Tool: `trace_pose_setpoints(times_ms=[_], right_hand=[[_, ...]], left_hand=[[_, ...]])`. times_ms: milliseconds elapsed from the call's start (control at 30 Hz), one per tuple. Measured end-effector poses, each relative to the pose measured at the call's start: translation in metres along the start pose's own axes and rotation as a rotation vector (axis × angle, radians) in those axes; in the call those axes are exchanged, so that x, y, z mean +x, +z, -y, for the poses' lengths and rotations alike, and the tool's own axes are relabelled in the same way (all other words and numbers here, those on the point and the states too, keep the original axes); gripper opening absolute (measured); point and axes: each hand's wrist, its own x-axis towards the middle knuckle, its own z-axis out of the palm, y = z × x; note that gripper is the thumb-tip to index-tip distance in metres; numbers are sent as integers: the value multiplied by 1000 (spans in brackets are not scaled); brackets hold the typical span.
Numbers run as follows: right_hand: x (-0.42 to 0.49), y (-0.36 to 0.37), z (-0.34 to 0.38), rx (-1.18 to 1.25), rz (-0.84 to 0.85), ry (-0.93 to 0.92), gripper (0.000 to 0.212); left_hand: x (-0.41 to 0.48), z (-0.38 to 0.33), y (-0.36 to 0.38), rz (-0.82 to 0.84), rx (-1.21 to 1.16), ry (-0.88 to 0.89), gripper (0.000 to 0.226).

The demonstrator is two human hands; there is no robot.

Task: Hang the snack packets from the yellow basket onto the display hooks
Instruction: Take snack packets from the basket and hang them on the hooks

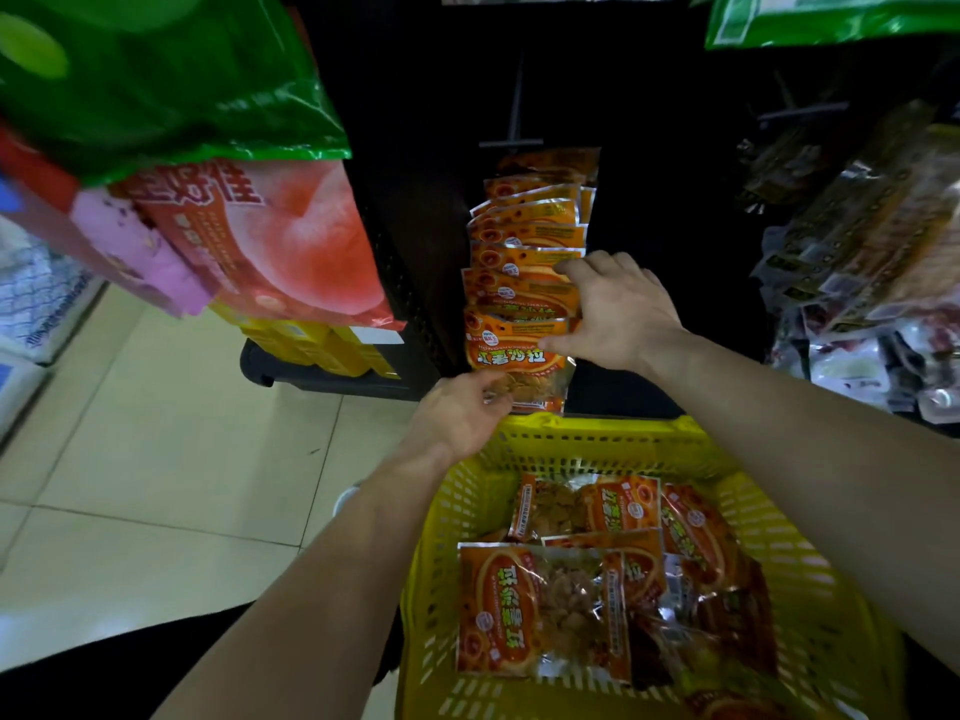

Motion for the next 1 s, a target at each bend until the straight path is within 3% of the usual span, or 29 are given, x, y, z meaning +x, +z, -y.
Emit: trace_pose_setpoints(times_ms=[233,333,433,567,667,833,933,1000], right_hand=[[-76,-23,-25,85,-22,67,59],[-117,-9,-40,108,-18,74,44],[-154,23,-56,152,93,111,38],[-189,78,-72,154,367,197,39],[-204,118,-77,134,532,238,55],[-211,158,-81,236,575,309,73],[-210,166,-85,299,577,279,38],[-207,166,-88,350,549,274,25]], left_hand=[[-57,-12,2,-43,6,2,19],[-78,-9,32,26,47,-4,16],[-90,1,68,134,79,-24,21],[-90,17,104,274,151,-95,43],[-84,28,120,348,212,-98,51],[-75,40,137,420,267,-99,49],[-72,44,139,326,340,-80,43],[-72,48,138,301,353,-72,33]])
